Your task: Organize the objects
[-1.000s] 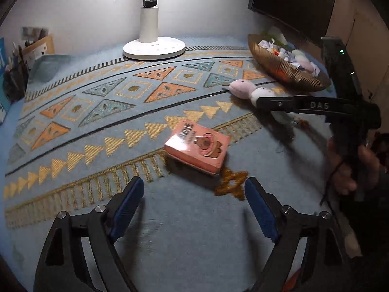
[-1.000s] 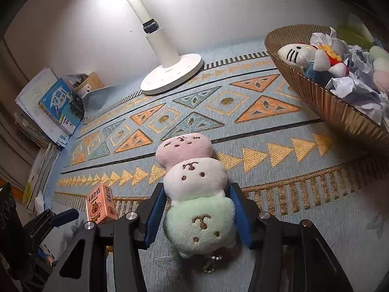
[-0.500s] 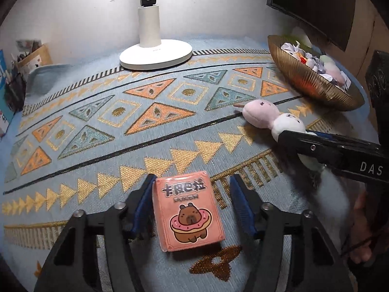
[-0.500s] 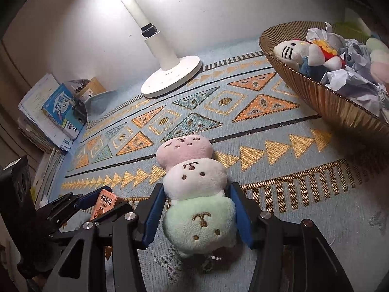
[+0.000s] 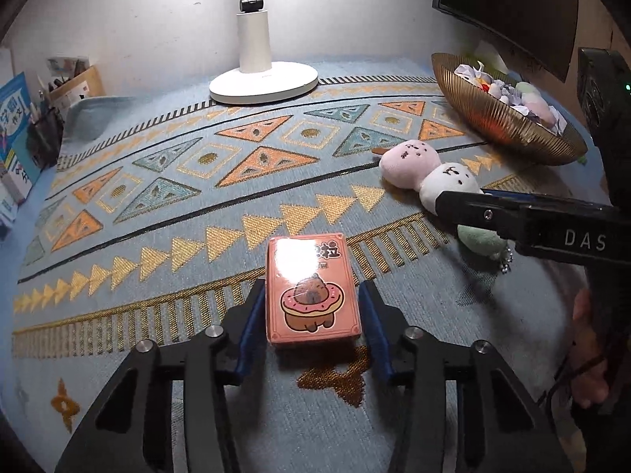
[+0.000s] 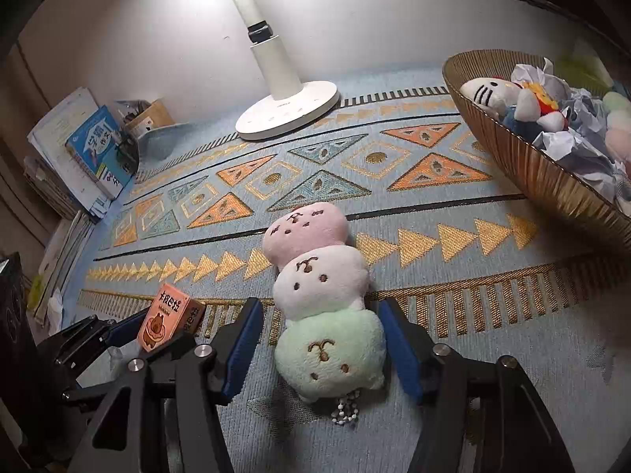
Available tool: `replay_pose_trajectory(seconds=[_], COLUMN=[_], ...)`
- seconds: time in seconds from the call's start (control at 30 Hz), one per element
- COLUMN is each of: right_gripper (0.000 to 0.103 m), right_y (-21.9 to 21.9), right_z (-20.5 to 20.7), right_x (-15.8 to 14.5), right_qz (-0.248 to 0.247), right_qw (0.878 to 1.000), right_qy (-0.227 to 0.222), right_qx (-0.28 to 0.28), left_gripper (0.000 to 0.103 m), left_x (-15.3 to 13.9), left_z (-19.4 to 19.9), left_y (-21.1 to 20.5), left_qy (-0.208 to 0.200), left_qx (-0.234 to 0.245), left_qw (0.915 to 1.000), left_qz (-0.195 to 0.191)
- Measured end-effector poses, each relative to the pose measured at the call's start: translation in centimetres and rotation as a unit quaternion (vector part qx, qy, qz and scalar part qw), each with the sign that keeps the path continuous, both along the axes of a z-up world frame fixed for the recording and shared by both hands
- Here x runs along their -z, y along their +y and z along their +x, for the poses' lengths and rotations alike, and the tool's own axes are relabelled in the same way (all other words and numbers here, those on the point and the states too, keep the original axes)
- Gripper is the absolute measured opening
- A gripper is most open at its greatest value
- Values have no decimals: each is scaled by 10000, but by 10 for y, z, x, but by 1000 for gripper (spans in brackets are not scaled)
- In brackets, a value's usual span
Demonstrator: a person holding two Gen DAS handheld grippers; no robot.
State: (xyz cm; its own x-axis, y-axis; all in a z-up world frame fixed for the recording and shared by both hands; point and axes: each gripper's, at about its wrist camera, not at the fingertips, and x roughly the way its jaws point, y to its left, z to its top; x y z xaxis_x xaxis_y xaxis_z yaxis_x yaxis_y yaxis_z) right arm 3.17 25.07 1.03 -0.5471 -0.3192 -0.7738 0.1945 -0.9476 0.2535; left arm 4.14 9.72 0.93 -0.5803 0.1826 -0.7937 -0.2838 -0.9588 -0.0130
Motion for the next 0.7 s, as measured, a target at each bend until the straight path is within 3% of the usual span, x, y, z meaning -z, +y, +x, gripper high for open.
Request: replay_pose_trajectory(seconds=[0.03, 0.1, 0.23, 0.33, 0.53, 0.7], right_gripper=[43, 42, 42, 42, 42, 42], right_y=[-3, -5, 11, 37, 105, 157], right_z=[2, 6, 15, 20, 19, 1], right_x=[0, -4, -28, -64, -138, -162], right_qz=[120, 228, -111, -304, -279, -85], right_qw=[9999, 9996, 9995, 9974, 9866, 9773], right_qy=[25, 143, 300, 636, 1430, 1645], right_qx=[-45, -87, -64, 116, 738, 1334], left_gripper=[38, 38, 38, 38, 38, 38], left_x=[-1, -2, -12, -33, -93, -125], left_z=[0, 0, 3, 3, -10, -35], left_y=[-1, -3, 0, 13, 69, 135], left_qy=[19, -9, 113, 324, 924, 1263], left_qx=[-53, -149, -185, -100, 388, 880], left_qw=[10000, 9998, 9992, 9984, 9923, 9847], left_qz=[17, 147, 336, 446, 733, 810])
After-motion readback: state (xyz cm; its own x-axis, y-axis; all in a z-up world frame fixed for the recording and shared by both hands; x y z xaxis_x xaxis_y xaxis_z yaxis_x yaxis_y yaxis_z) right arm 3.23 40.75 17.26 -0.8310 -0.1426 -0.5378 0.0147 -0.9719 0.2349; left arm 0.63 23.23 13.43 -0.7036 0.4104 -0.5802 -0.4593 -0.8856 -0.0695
